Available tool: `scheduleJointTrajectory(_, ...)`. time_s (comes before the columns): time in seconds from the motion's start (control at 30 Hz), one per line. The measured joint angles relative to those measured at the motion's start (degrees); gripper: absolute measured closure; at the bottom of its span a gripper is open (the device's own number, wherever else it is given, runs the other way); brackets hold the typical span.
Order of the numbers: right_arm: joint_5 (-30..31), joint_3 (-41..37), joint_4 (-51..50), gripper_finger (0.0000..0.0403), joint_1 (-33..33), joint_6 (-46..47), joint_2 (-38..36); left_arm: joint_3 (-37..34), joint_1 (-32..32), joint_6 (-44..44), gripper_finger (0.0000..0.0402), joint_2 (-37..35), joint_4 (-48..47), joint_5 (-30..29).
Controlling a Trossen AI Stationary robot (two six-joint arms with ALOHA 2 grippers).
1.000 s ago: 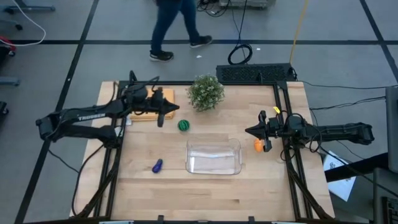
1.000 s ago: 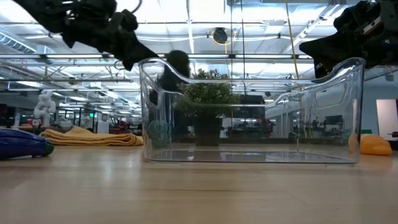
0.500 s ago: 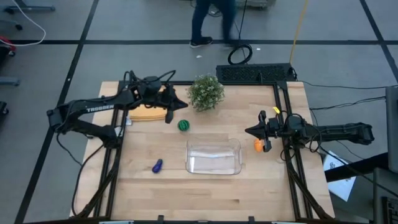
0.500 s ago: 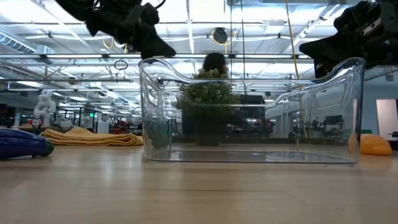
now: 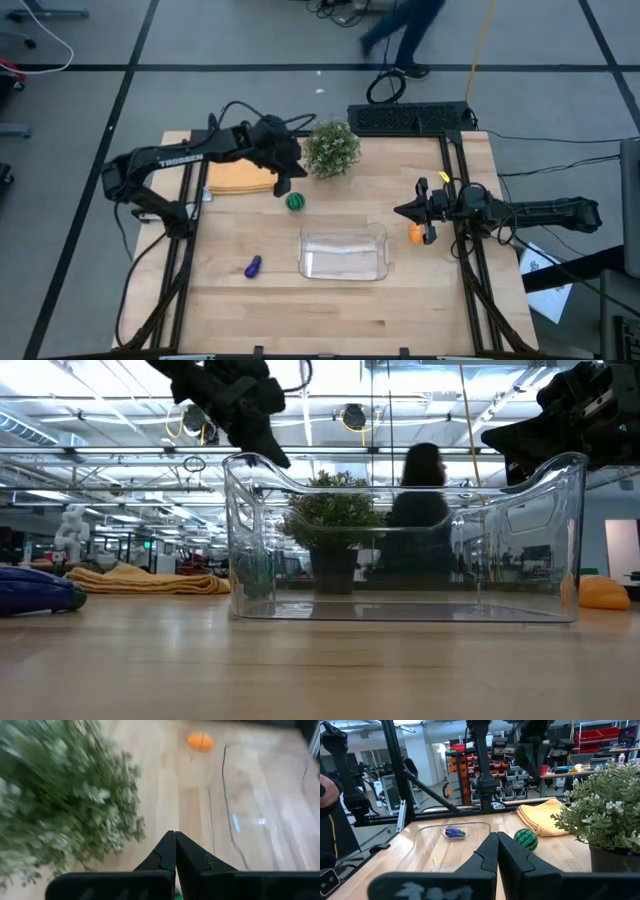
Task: Pick and placing Produce into tupperware
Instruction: Put the watermelon into the transparent bin
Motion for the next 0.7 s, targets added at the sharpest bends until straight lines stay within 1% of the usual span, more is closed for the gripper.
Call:
scheduleJointTrajectory(0.1,0.0,0.0,-0.3,0.0403,0.0,0.0,0.0,2.0,-0.6,2.4,0.0399,2.2,-6.8,-2.4)
scheduleJointTrajectory(0.2,0.0,0.0,-0.4,0.0403,0.0,0.0,0.0,2.4,-1.2,3.8,0.0399,3.6,-11.6,-6.6)
scheduleJointTrajectory(0.33,0.0,0.0,-0.4,0.0403,0.0,0.0,0.1,2.4,-1.6,4.1,0.0391,4.5,-15.2,-10.2)
scheduleJointTrajectory(0.43,0.0,0.0,-0.4,0.0403,0.0,0.0,0.1,2.5,-2.0,4.1,0.0381,5.2,-15.9,-11.0)
scheduleJointTrajectory(0.57,0.0,0.0,-0.4,0.0403,0.0,0.0,0.1,2.6,-2.7,3.2,0.0357,5.8,-15.3,-11.2)
scheduleJointTrajectory(0.7,0.0,0.0,-0.4,0.0403,0.0,0.0,0.1,2.4,-3.9,3.2,0.0311,6.3,-16.1,-12.4)
